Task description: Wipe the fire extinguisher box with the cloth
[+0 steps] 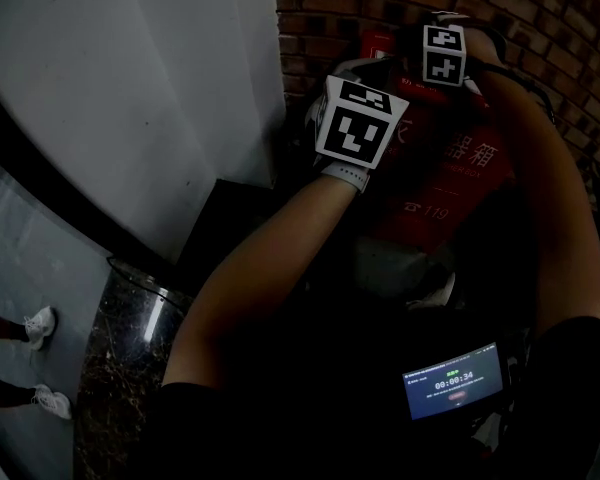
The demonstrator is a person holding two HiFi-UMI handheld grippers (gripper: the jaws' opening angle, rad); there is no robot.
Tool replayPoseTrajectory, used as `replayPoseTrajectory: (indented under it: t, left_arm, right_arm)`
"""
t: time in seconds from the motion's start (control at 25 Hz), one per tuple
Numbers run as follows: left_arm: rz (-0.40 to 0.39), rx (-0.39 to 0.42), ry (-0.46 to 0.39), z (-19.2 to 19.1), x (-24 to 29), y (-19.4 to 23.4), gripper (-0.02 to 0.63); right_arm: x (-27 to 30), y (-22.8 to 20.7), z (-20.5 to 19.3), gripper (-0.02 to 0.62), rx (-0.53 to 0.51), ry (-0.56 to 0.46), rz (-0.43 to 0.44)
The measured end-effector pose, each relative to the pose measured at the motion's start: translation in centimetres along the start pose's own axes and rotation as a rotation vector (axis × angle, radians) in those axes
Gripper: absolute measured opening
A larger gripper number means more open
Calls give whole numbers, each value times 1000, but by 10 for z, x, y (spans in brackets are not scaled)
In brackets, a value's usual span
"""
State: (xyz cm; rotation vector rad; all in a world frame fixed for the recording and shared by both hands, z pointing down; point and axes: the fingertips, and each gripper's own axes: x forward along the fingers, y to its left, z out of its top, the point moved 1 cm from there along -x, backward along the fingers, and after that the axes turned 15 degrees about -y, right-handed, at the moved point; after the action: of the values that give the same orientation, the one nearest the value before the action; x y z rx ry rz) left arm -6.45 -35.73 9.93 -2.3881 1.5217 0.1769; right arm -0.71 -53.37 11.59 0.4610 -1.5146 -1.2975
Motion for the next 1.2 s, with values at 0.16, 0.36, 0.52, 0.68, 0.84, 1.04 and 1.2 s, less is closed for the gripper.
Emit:
replayPoseTrajectory:
  t: [0.16, 0.36, 0.52, 0.68, 0.84, 1.04, 1.2]
  left_arm:
    - [31, -25, -13, 2, -3, 6, 3]
    - [43, 12, 3, 5, -11, 8, 3]
    - [63, 18, 16, 7, -25, 8, 3]
    - [65, 25, 30, 12, -37, 7, 3]
    - [62, 27, 32, 23, -47, 5, 3]
    - [93, 64, 31, 25, -49, 17, 3]
    - [104, 44, 34, 17, -45, 32, 3]
  right_arm:
    - [-10, 4, 10, 35, -8, -46, -3]
    - [-33, 17, 32, 35, -23, -87, 24]
    - [-56, 29, 54, 35, -62, -112, 55]
    - [-80, 41, 74, 35, -68, -145, 78]
    - [-101, 51, 90, 35, -83, -173, 109]
    - [-120, 58, 108, 35, -71, -215, 153]
    - [-121, 51, 110, 35, -32, -214, 147]
